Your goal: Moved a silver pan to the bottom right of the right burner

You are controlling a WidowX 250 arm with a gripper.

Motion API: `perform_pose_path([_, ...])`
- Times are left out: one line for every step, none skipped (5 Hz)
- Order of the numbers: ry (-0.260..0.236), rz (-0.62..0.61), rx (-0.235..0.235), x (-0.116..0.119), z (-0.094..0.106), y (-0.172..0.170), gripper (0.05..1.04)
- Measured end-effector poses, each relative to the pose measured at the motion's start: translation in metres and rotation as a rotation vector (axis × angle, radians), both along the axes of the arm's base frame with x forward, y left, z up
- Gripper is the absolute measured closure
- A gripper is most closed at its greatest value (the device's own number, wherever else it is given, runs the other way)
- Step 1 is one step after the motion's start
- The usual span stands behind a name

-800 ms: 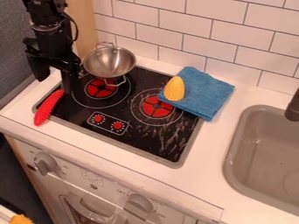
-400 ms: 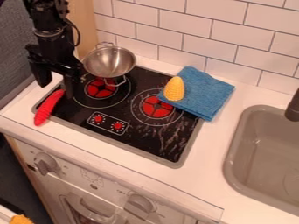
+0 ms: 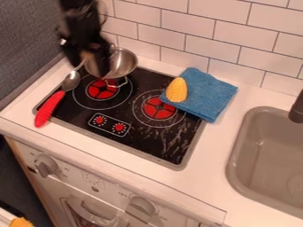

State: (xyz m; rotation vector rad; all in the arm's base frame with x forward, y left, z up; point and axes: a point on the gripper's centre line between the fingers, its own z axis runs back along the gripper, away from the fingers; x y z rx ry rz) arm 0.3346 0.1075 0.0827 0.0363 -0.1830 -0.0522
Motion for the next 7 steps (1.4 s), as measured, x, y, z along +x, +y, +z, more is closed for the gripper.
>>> perform_pose_path([-0.033, 0.029, -0.034, 0.037, 0.005, -0.011, 0.083])
perform_pose_path([-0.01, 0.039, -0.022, 0.063, -0.016, -0.022, 0.083])
perform_pose_path([0.046, 0.022, -0.001, 0.067, -0.038, -0.027, 0.083])
perform_pose_path([0.097, 0.017, 0.02, 0.062, -0.057, -0.023, 0.137])
perform_pose_path([0.104, 0.003, 0.024, 0.062, -0.059, -0.022, 0.424])
perform_pose_path([0.114, -0.023, 0.024, 0.06, -0.059, -0.024, 0.727])
perform_pose_path([0.111, -0.019, 0.012, 0.062, -0.055, -0.021, 0.903])
